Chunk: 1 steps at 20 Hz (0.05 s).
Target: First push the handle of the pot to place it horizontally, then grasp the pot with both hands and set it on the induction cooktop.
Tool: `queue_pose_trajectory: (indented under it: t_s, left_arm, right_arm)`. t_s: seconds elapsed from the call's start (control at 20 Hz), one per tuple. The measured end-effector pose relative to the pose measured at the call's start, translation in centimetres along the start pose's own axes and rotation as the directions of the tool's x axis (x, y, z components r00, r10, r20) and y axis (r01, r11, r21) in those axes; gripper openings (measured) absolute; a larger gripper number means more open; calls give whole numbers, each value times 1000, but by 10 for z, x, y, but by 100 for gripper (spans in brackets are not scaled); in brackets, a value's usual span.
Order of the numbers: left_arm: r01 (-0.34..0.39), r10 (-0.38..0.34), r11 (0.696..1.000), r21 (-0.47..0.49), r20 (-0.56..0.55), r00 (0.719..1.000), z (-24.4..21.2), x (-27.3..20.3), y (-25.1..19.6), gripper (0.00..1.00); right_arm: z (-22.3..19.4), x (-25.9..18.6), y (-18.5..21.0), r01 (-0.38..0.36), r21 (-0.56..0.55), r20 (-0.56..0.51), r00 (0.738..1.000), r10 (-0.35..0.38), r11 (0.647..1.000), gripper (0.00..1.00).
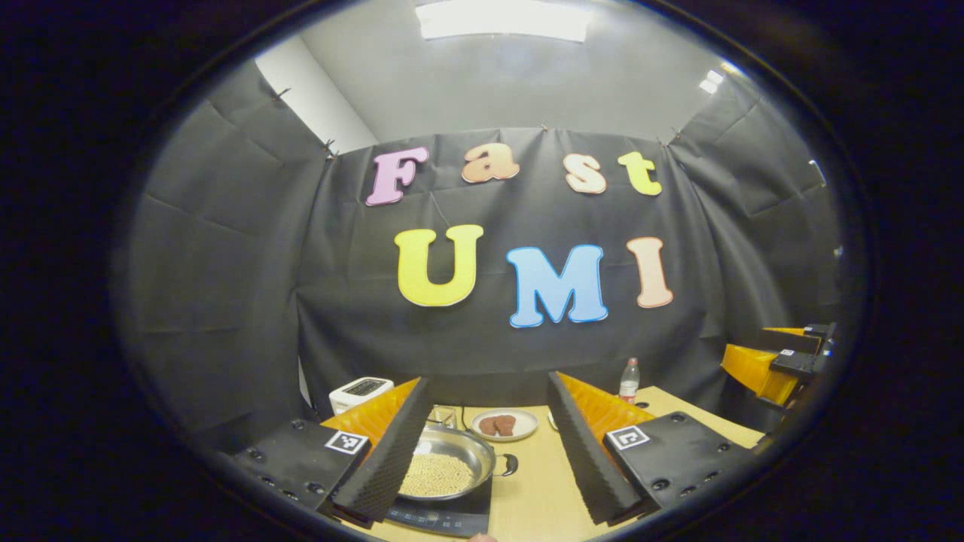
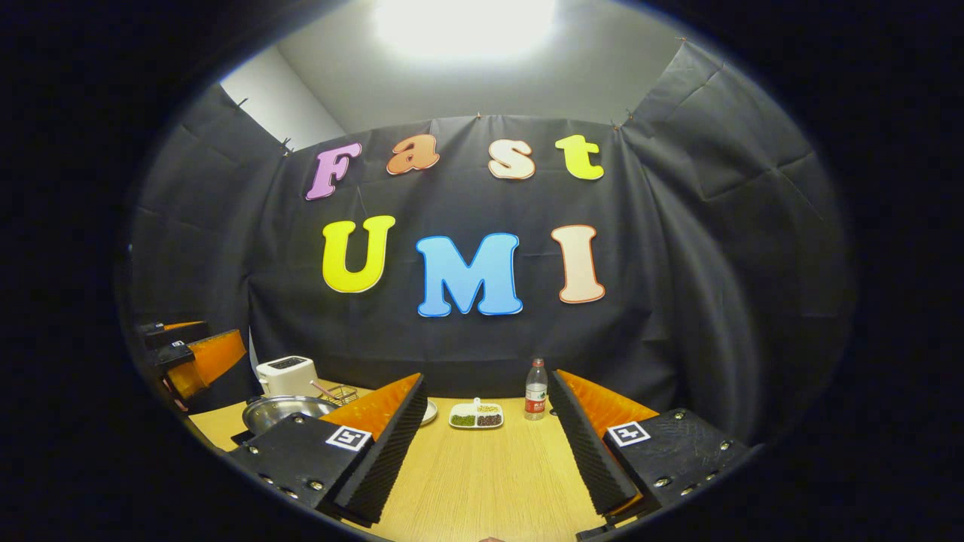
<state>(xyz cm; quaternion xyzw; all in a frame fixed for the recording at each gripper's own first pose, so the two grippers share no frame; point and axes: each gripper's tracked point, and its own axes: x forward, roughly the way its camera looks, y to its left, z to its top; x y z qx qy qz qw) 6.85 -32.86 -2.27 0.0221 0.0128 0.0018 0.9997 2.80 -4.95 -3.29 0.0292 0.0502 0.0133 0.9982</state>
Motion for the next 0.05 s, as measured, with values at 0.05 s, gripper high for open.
queue_pose_trajectory:
  t_s: [0.05]
  left_arm:
    - [2, -2, 1000, -8, 1, 1000, 0, -1, 2, 100]
  right_arm:
    - [1, -3, 1, 5, 3, 4, 1000, -5, 1000, 98]
